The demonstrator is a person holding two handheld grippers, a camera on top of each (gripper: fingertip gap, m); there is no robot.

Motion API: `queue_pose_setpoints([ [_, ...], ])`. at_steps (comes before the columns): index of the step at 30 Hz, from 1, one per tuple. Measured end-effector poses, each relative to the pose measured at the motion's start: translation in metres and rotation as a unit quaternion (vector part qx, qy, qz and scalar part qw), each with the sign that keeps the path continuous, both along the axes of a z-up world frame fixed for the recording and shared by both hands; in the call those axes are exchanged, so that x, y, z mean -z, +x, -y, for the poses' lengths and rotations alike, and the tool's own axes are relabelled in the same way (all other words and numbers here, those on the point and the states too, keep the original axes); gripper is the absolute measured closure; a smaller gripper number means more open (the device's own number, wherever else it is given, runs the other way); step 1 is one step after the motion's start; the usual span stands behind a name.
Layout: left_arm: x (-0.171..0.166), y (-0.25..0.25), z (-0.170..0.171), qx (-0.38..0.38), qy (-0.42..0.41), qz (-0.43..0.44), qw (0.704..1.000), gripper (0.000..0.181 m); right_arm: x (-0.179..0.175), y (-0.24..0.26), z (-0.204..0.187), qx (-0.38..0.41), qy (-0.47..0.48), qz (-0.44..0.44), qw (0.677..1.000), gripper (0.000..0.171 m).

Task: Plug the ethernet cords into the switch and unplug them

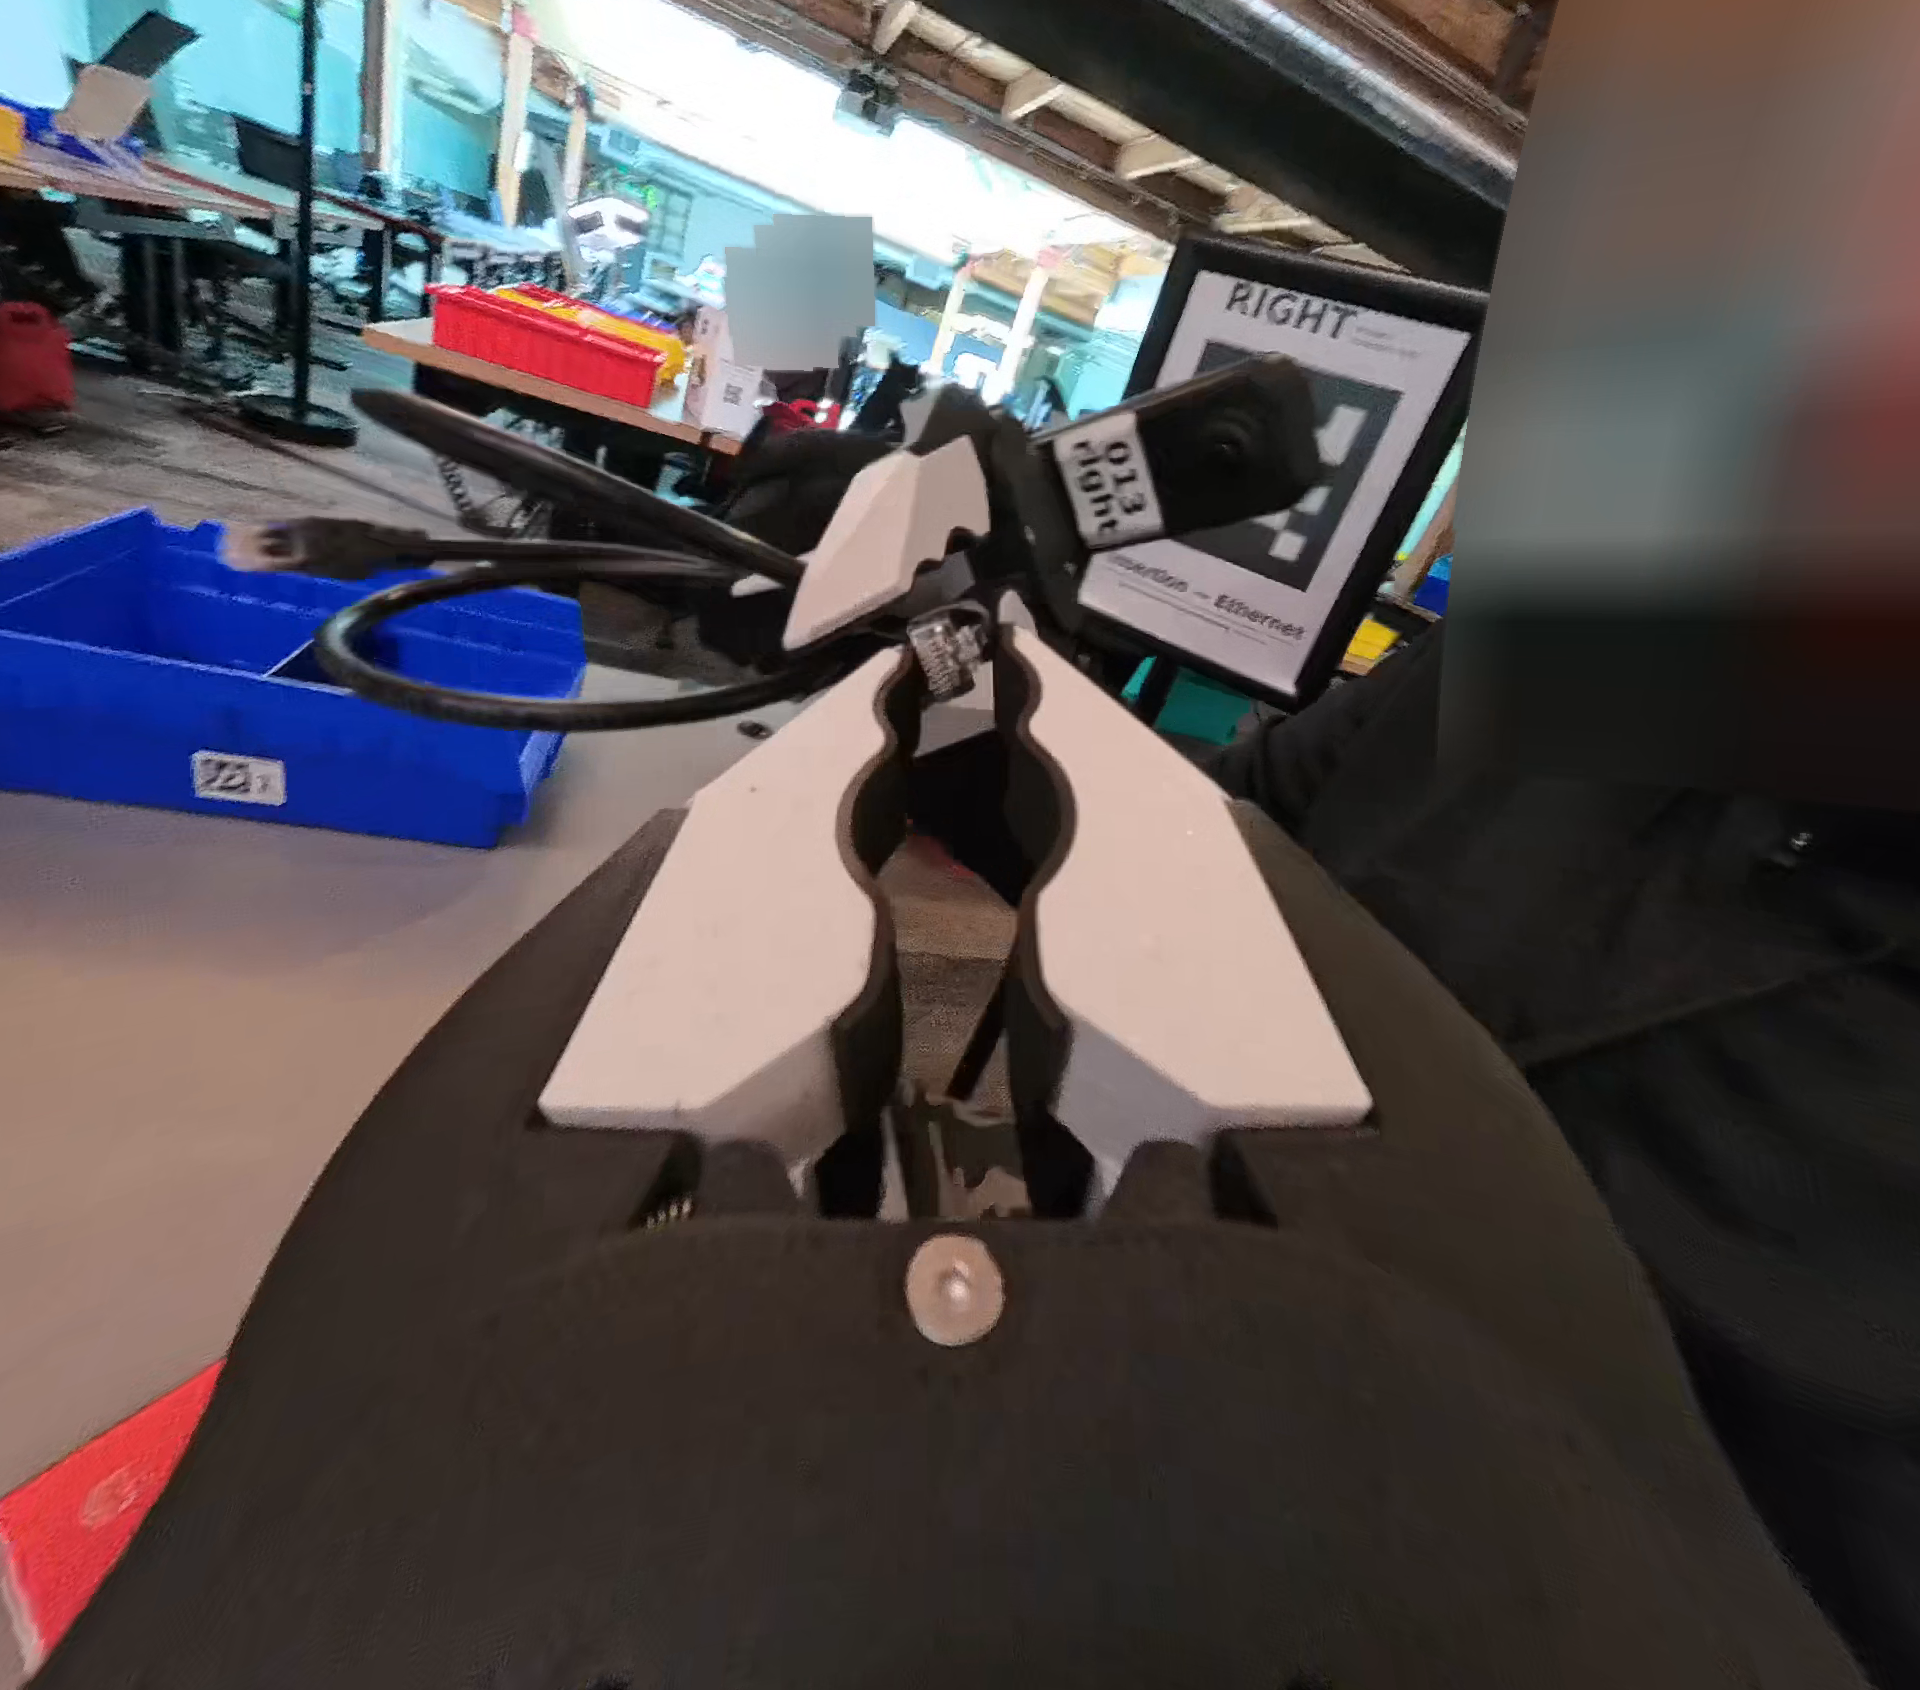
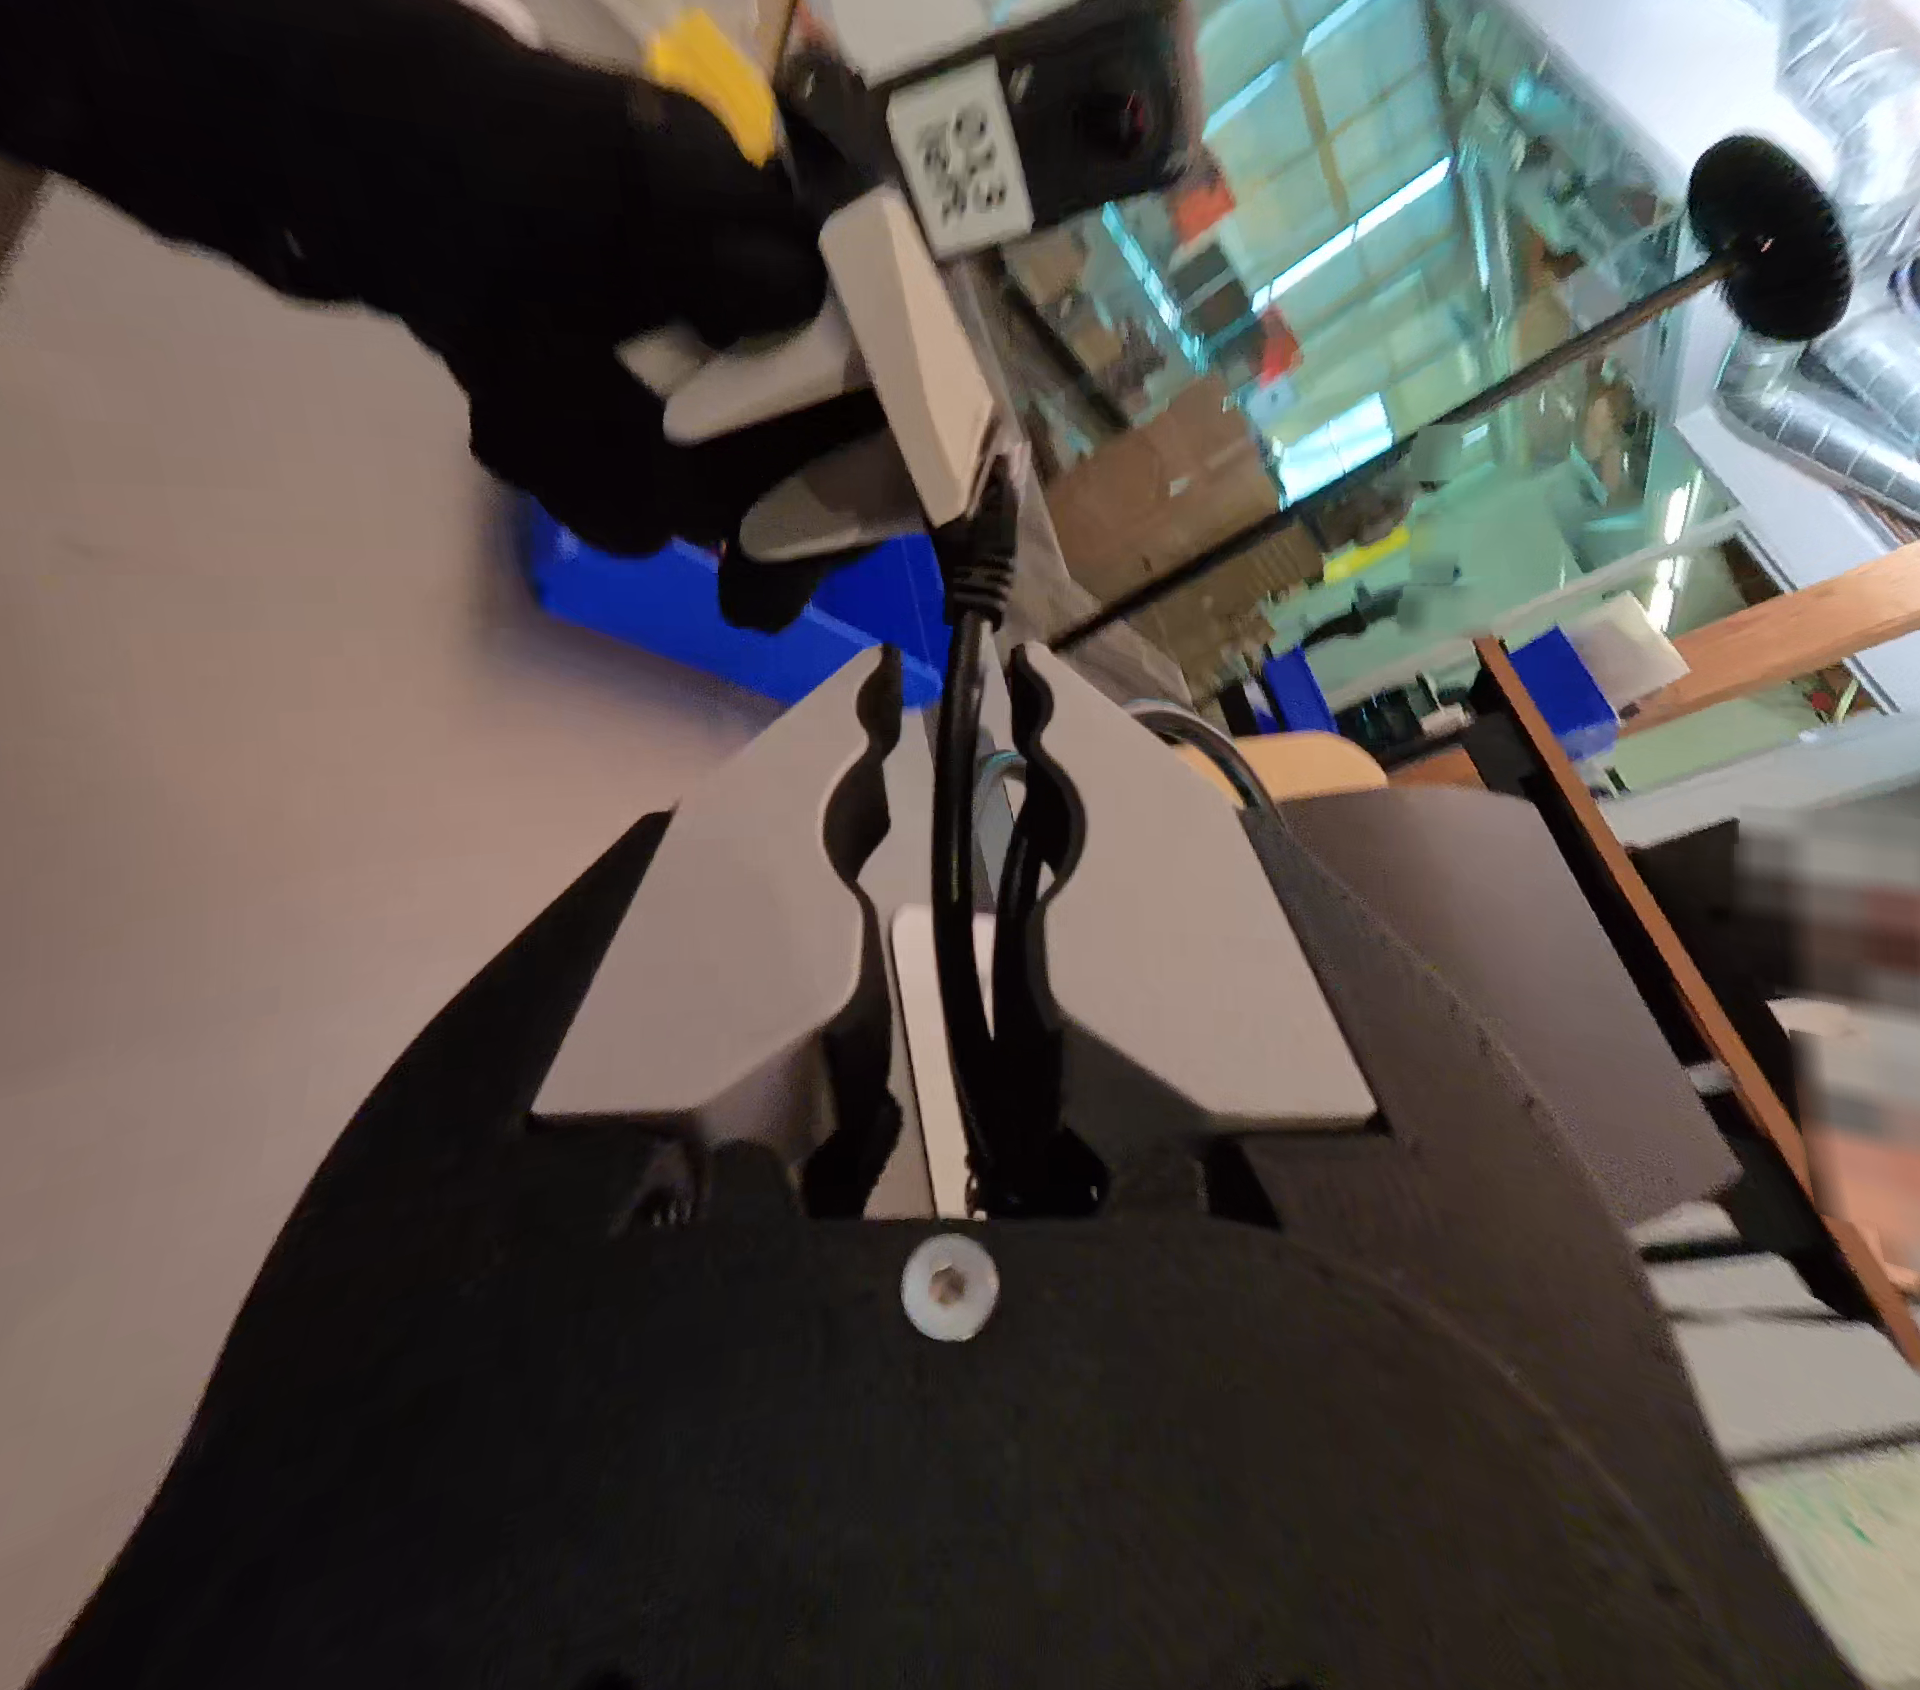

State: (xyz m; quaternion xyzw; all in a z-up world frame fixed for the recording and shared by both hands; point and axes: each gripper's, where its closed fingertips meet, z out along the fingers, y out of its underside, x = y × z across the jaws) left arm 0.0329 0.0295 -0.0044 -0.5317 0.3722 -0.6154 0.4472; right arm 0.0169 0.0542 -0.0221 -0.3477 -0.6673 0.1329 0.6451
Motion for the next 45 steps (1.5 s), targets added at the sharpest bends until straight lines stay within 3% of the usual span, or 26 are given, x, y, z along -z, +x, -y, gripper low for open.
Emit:
queue_pose_setpoints([
  [1,-0.004,0.0,0.003,0.011,-0.001,0.016,1.0,0.171,-0.006,0.0,0.005,-0.021,-0.018,-0.021,0.999,0.155],
  [5,-0.01,-0.004,0.009,0.052,-0.02,0.081,0.995,0.171,-0.024,0.0,0.022,-0.076,-0.064,-0.075,0.992,0.155],
  [18,-0.005,-0.013,0.007,0.116,-0.068,0.186,0.973,0.171,-0.021,-0.009,0.024,-0.07,-0.055,-0.076,0.993,0.162],
  [22,-0.002,-0.012,0.003,0.113,-0.073,0.186,0.973,0.17,-0.018,-0.009,0.021,-0.058,-0.057,-0.066,0.994,0.162],
  [26,0.005,-0.011,-0.015,0.056,-0.07,0.164,0.982,0.163,-0.01,-0.005,0.008,-0.04,-0.082,-0.047,0.995,0.162],
  [28,0.015,-0.017,-0.03,0.006,-0.05,0.131,0.99,0.157,-0.004,0.002,-0.004,-0.031,-0.095,-0.041,0.994,0.162],
  [31,0.051,-0.024,-0.056,-0.084,0.007,0.003,0.996,0.153,0.008,0.018,-0.026,-0.003,-0.11,-0.02,0.994,0.162],
  [34,0.095,-0.03,-0.078,-0.147,0.08,-0.151,0.974,0.145,0.021,0.039,-0.049,0.026,-0.132,0.005,0.991,0.162],
  [40,0.181,-0.022,-0.101,-0.115,0.207,-0.392,0.889,0.125,0.031,0.084,-0.082,0.065,-0.172,-0.002,0.983,0.162],
  [43,0.219,-0.007,-0.107,-0.046,0.262,-0.475,0.839,0.118,0.036,0.095,-0.089,0.068,-0.186,-0.007,0.98,0.163],
  [45,0.25,-0.004,-0.11,0.014,0.298,-0.541,0.786,0.116,0.04,0.098,-0.092,0.068,-0.194,-0.005,0.979,0.162],
])
